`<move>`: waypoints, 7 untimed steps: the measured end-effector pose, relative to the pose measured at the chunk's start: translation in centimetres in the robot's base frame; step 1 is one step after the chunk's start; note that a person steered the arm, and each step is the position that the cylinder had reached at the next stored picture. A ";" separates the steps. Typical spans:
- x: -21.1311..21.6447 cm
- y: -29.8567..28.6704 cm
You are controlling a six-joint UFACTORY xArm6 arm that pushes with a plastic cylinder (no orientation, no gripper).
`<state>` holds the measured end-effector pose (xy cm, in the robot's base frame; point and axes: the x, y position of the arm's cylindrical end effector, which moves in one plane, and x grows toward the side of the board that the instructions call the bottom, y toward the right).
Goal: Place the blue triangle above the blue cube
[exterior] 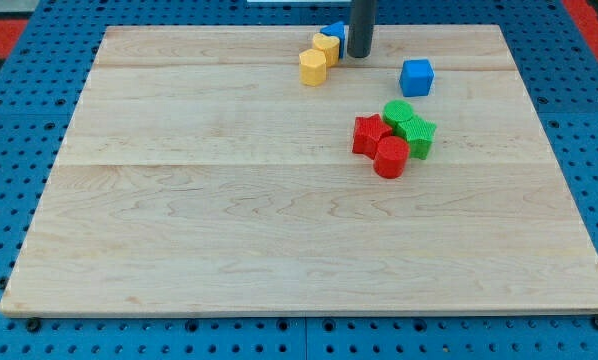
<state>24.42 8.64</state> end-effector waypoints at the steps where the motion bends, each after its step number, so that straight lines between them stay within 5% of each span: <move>1: -0.5 2.7; 4: -5.1 0.7; 6: -4.7 -13.9; 7: -2.0 -13.9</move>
<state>22.38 -5.30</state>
